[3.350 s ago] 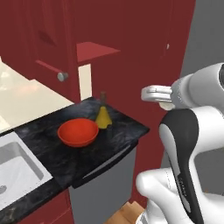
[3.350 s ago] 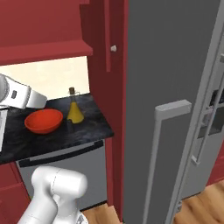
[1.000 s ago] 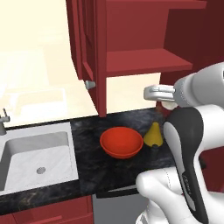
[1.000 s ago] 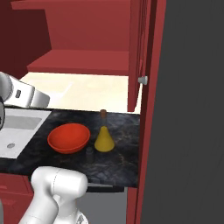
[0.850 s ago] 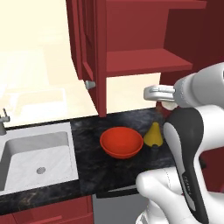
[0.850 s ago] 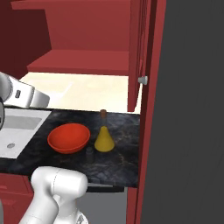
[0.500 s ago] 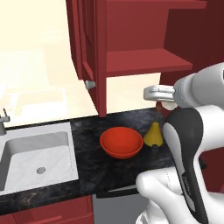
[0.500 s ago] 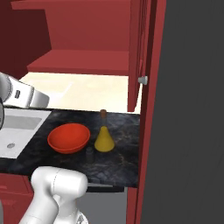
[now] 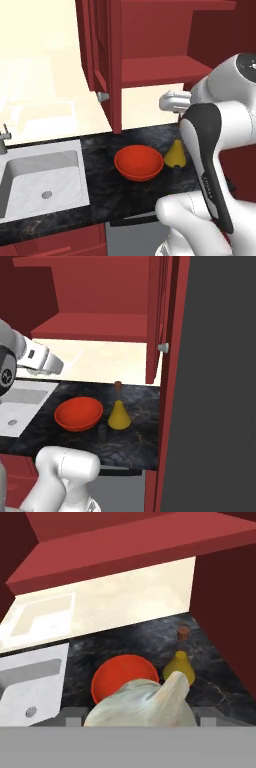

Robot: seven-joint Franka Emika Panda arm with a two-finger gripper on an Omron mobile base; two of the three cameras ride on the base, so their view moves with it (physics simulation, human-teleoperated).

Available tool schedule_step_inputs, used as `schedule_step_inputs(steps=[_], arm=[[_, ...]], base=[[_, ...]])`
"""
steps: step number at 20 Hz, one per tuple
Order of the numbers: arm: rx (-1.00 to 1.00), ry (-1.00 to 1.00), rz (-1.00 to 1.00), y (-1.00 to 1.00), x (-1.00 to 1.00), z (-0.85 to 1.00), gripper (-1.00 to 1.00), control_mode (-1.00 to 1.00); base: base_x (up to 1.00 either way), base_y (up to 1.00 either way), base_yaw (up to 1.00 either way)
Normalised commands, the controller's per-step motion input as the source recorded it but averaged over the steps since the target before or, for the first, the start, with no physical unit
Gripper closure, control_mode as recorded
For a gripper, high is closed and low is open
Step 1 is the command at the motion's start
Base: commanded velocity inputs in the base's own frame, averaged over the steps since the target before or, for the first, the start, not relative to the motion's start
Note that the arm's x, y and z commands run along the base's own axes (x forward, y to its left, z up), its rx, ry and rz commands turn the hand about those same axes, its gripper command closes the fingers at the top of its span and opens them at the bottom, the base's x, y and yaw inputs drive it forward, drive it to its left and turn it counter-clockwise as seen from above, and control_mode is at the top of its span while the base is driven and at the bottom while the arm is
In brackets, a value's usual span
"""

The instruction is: Retrieve the bottle and the shaker from the cabinet and place them next to the mixing bowl on the counter. Then add garlic from the fridge to the mixing bowl.

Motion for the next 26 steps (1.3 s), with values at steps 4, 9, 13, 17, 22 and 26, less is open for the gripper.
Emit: schedule_step_inputs(steps=[4,9,13,17,22,26], arm=[[0.0,0.45,0.0,-0.06,0.63,0.08,1.0,-1.0],[0.0,0.13,0.08,-0.04,0.2,-0.51,1.0,-1.0],[0.0,0.0,0.09,0.0,0.26,-0.97,1.0,-1.0],[0.0,0.0,0.09,0.0,0.4,-1.0,1.0,-1.0],[0.0,-0.02,0.06,0.0,0.37,-0.99,1.0,-1.0],[0.0,-0.08,0.04,0.0,0.37,-0.95,1.0,-1.0]], base=[[0.0,0.0,0.0],[0.0,0.0,0.0],[0.0,0.0,0.0],[0.0,0.0,0.0],[0.0,0.0,0.0],[0.0,0.0,0.0]])
